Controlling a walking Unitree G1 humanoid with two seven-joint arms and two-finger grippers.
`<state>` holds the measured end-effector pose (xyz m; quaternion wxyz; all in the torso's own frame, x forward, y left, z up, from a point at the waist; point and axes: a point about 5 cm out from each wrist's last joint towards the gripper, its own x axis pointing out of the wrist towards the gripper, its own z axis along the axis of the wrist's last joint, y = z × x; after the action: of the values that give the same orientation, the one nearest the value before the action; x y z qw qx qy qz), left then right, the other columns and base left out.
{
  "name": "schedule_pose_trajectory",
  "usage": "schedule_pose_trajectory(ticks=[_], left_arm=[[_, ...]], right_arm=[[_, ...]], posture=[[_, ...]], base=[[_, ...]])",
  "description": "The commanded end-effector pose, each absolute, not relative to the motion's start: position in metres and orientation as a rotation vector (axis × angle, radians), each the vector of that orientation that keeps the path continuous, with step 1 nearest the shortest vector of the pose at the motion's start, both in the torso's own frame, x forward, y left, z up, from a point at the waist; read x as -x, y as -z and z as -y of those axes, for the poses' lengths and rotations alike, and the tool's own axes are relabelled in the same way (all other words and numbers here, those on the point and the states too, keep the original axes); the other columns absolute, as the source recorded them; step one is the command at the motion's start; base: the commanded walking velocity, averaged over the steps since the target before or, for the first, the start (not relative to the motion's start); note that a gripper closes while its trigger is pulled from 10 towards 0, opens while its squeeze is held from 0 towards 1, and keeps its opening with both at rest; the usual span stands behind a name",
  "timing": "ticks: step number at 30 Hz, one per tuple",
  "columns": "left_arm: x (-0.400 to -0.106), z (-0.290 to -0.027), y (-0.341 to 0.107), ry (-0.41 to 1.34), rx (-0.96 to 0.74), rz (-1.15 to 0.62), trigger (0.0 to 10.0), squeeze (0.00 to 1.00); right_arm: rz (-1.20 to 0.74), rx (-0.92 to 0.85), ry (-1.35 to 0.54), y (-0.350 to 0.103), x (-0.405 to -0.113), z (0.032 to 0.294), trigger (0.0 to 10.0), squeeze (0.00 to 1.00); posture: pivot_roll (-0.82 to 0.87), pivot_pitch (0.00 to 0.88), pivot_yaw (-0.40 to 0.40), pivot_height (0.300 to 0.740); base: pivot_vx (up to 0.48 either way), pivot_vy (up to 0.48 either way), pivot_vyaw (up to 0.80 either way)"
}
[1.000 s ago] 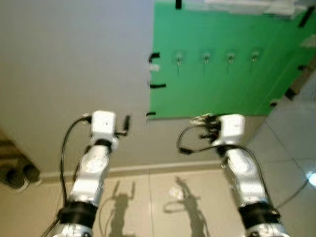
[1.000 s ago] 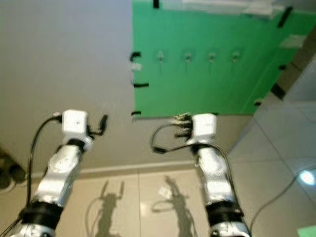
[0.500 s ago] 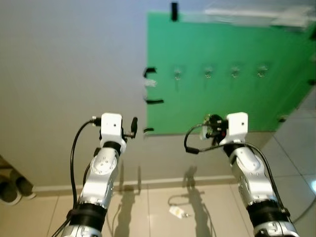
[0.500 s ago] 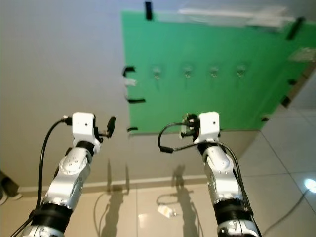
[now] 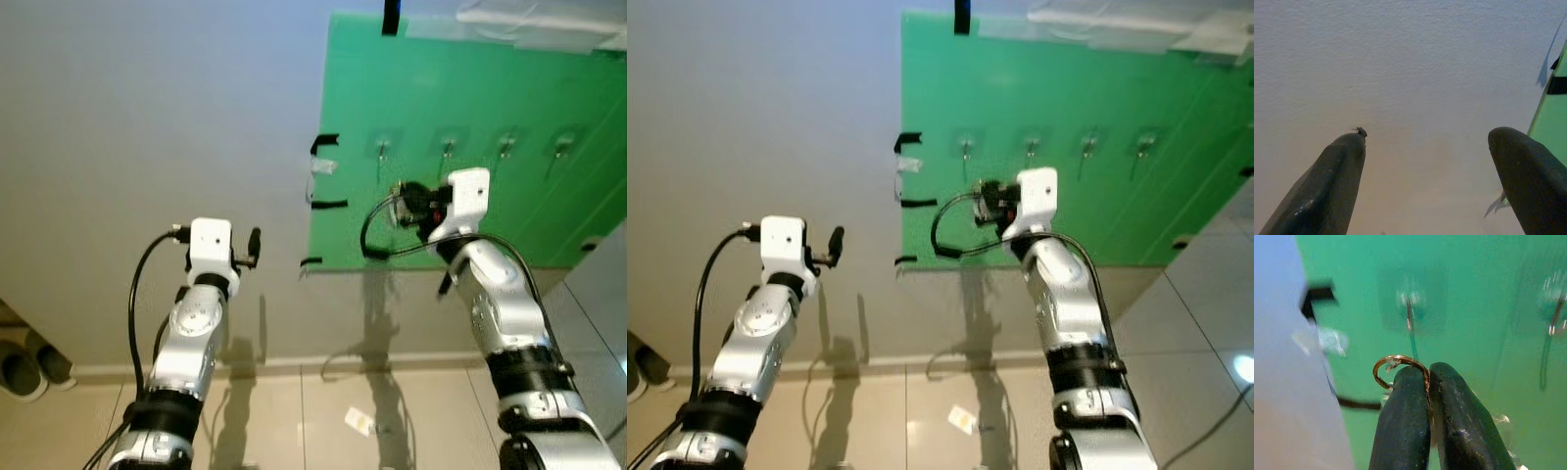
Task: Hang keys on a hook
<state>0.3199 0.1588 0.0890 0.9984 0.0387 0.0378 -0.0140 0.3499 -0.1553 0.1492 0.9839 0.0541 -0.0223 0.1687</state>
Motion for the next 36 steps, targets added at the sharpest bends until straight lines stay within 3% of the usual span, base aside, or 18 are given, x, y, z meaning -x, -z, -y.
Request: schedule_pose_trajectory(ticks=[1,5,16,23,36], left_arm=[[-0.323,-0.158,-0.091,0.031,-0.084,-0.074,10.0,0.0],[-0.322,-0.157,-0.09,0.037,-0.08,-0.079,10.0,0.0],[-0.321,-0.154,-0.089,0.079,-0.068,-0.087,10.0,0.0],[-0.317,-0.146,-0.1,0.147,-0.101,-0.005,10.0,0.0],[-0.314,-0.131,-0.098,0.208,-0.085,0.006,10.0,0.0]], right_arm=[[0.059,-0.157,-0.33,-0.157,-0.355,0.155,10.0,0.0],[0.063,-0.172,-0.384,-0.162,-0.356,0.14,10.0,0.0],[0.064,-0.206,-0.385,-0.166,-0.364,0.13,10.0,0.0],[0.034,-0.169,-0.348,-0.154,-0.354,0.142,10.0,0.0],[-0.009,-0.147,-0.335,-0.136,-0.342,0.145,10.0,0.0]], posture=[[0.02,0.0,-0.003,0.74],[0.02,0.0,-0.003,0.74],[0.03,0.0,0.009,0.74],[0.03,0.0,-0.004,0.74],[0.01,0.0,0.006,0.74]], base=[[0.0,0.0,0.0],[0.0,0.0,0.0],[0.0,0.0,0.0],[0.0,0.0,0.0],[0.267,-0.395,0.0]])
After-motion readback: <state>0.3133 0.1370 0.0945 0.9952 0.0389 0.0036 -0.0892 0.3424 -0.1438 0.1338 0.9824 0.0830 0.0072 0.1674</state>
